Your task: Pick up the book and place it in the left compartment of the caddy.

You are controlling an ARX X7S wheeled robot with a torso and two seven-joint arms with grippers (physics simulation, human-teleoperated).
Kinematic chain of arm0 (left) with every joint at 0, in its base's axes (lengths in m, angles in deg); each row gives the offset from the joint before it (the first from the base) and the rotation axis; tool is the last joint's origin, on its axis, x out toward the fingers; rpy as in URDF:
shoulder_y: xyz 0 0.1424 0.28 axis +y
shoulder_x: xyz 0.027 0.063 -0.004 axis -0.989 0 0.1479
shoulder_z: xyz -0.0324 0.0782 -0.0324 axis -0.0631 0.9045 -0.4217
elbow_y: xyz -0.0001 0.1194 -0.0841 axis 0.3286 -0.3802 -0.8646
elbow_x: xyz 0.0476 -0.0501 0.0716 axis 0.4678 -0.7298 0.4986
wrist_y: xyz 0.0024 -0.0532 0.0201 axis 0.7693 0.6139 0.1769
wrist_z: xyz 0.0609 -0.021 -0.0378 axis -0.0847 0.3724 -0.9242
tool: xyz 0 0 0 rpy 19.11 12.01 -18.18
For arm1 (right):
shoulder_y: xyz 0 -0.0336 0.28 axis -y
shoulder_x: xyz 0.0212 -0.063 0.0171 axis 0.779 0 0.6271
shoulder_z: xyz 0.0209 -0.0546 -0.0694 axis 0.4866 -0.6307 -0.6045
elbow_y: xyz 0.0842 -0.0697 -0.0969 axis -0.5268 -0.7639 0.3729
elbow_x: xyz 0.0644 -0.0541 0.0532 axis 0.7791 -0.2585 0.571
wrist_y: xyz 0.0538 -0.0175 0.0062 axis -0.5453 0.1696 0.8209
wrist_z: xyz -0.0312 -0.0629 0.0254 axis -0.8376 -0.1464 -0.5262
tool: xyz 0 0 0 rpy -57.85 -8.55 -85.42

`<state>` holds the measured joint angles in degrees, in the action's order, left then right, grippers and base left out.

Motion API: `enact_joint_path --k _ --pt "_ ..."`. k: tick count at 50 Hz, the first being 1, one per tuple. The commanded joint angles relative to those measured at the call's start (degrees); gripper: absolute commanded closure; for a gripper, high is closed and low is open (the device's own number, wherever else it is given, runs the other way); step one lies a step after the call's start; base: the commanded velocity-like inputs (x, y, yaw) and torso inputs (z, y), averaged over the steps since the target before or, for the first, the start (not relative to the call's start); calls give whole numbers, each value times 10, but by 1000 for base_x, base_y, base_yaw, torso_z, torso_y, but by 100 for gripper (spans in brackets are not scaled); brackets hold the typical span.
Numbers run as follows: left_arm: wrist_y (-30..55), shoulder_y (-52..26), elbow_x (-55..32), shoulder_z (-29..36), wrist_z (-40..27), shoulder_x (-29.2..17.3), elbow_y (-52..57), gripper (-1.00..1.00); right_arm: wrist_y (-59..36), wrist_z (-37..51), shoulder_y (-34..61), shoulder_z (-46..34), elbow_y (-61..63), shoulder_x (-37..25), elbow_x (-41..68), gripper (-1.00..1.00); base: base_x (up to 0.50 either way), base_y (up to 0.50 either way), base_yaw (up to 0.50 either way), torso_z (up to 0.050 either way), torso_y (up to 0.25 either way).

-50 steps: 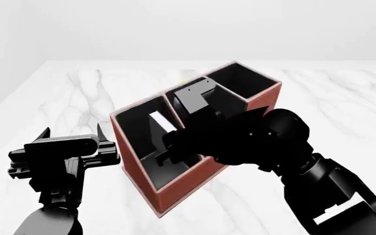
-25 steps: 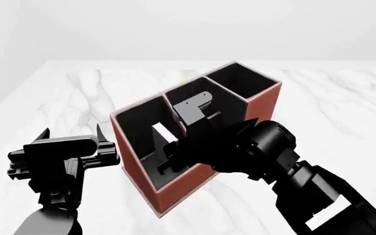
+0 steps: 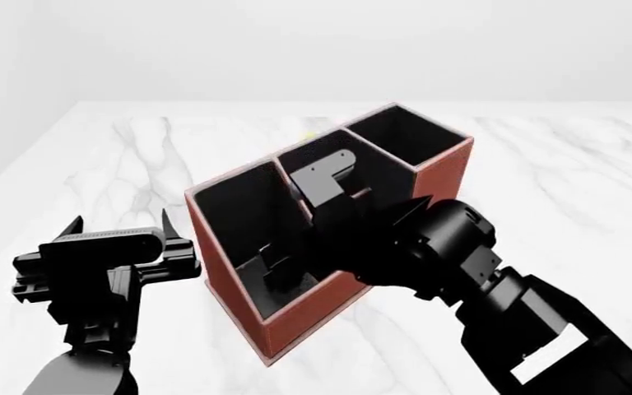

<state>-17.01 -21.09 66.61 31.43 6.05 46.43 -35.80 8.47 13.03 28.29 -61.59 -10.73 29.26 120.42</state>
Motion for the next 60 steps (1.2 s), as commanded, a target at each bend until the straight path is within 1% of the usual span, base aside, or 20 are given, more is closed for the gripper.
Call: enact_joint_path --k 1,5,10,12,13,18,21,24,28,29,30,31,33,35,36,38,43,49,54,60 --pt "1 -1 -2 1 -2 -2 1 -100 -2 0 5 2 2 -1 1 -100 0 0 0 0 0" --pt "3 -1 -3 0 -3 -3 4 -100 -8 7 11 7 13 -4 8 -100 0 0 0 0 0" --pt "4 -2 -5 0 -4 -4 5 -100 -31 32 33 33 46 -18 33 -100 0 0 0 0 0" --pt "5 -2 -5 0 -4 -5 6 -100 -43 49 49 49 66 -27 46 -100 0 0 0 0 0" --pt "6 -3 -6 -1 -5 -5 7 -100 -59 67 67 70 87 -36 66 -100 0 0 0 0 0" --pt "4 -2 -6 -1 -6 -5 6 -100 -94 117 94 121 133 -56 120 -100 0 0 0 0 0" --pt "3 -1 -7 -1 -6 -6 6 -100 -97 136 89 136 148 -70 132 -100 0 0 0 0 0" --pt "4 -1 -7 1 -7 -6 9 -100 -91 144 71 134 170 -82 129 -100 0 0 0 0 0" --pt "2 0 -8 0 -8 -6 10 -100 -11 176 8 98 258 -122 31 -100 0 0 0 0 0" --pt "2 1 -7 0 -9 -7 11 -100 21 178 -14 100 283 -133 12 -100 0 0 0 0 0" --pt "1 1 -8 0 -8 -7 10 -100 31 186 -30 114 294 -138 22 -100 0 0 0 0 0" --pt "0 1 -8 0 -9 -6 8 -100 51 206 -66 130 318 -149 27 -100 0 0 0 0 0" --pt "1 1 -8 1 -9 -7 10 -100 91 224 -98 119 356 -164 -20 -100 0 0 0 0 0" --pt "0 1 -8 1 -10 -7 11 -100 130 238 -141 120 383 -175 -45 -100 0 0 0 0 0" --pt "-1 3 -8 0 -10 -7 13 -100 178 257 -175 102 410 -191 -110 -100 0 0 0 0 0" --pt "-3 3 -9 0 -9 -7 11 -100 216 271 -204 91 420 -200 -156 -100 0 0 0 0 0" --pt "0 3 -10 1 -11 -8 16 -100 268 299 -258 96 449 -219 -190 -100 0 0 0 0 0" --pt "-3 0 -7 5 -12 -9 14 -100 300 314 -298 95 484 -239 -209 -100 0 0 0 0 0" --pt "-2 0 -9 5 -13 -9 16 -100 324 320 -319 106 488 -244 -209 -100 0 0 0 0 0" --pt "-1 -2 -10 6 -13 -10 16 -100 389 333 -352 124 484 -248 -241 -100 0 0 0 0 0"
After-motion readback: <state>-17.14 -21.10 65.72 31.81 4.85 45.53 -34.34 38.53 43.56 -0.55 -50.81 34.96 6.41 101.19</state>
